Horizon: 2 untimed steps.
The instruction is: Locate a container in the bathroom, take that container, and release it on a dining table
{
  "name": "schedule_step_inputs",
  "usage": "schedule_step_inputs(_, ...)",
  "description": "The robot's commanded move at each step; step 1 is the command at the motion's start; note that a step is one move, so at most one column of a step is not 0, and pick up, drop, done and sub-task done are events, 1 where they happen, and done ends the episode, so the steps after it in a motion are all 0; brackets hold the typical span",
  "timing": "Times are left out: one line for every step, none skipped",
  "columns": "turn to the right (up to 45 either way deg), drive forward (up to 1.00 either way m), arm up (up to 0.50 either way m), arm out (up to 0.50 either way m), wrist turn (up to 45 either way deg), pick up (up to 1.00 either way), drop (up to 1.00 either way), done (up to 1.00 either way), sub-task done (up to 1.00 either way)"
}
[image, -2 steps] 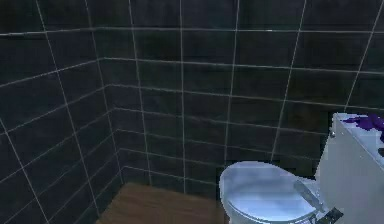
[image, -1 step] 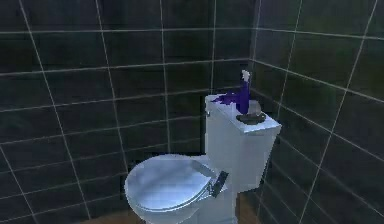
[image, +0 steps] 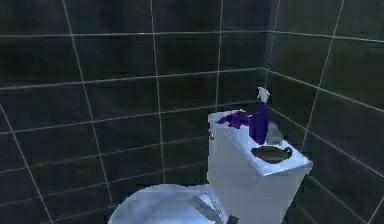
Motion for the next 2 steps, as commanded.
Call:
schedule_step_inputs(-45.0, 0.0, 0.0, 0.0, 0.0, 0.0, 0.0, 0.0, 0.0)
schedule_step_inputs(-27.0, 0.0, 0.0, 0.0, 0.0, 0.0, 0.0, 0.0, 0.0)
